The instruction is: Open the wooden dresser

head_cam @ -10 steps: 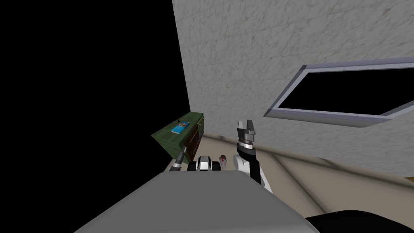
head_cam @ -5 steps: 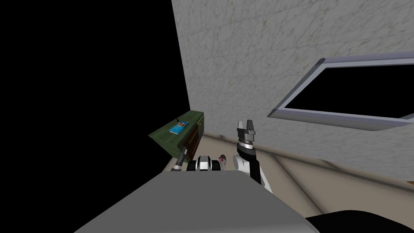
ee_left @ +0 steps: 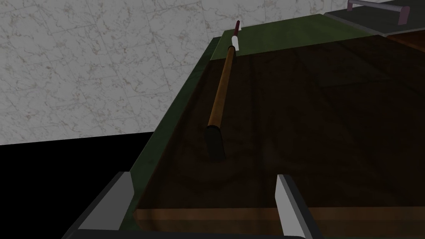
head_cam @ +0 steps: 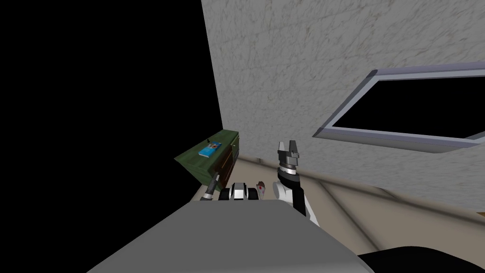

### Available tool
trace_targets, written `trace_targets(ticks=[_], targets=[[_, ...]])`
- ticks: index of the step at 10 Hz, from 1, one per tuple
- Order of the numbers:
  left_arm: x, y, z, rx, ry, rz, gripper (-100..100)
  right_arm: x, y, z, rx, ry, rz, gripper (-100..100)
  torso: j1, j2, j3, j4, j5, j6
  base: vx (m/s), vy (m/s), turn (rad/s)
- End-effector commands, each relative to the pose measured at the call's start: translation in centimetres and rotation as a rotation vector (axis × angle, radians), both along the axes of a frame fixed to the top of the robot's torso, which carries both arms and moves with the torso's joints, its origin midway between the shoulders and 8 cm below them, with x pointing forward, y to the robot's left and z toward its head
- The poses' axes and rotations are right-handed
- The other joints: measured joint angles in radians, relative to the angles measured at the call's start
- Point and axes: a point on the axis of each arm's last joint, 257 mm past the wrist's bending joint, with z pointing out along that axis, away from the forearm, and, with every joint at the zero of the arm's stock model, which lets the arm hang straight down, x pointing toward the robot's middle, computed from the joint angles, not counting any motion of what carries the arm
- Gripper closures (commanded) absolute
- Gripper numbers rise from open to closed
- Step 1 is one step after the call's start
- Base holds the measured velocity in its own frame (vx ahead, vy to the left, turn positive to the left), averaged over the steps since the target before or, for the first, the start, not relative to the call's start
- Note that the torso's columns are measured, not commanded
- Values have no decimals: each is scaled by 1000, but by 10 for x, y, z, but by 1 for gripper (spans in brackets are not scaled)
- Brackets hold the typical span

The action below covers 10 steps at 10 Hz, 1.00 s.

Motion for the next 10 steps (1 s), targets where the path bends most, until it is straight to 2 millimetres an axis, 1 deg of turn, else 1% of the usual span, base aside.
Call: trace_targets(ticks=[1,7,8,9,10], targets=[[10,2,0,4,7,-2,-100,0,0,0,0,0,0,0,0,1,1,0,0,0,-4,-7,-5],[46,9,5,16,22,-8,-100,0,0,0,0,0,0,0,1,-1,0,1,0,0,-2,-15,5],[41,8,3,13,24,-9,-100,0,0,0,0,0,0,0,1,-2,0,1,0,1,-9,-11,-8],[53,11,6,14,25,-7,-100,0,0,0,0,0,0,0,1,-1,0,0,0,0,-4,-17,3],[58,12,8,14,25,-6,-100,0,0,0,0,0,0,0,0,-1,0,0,0,0,-6,-26,2]])
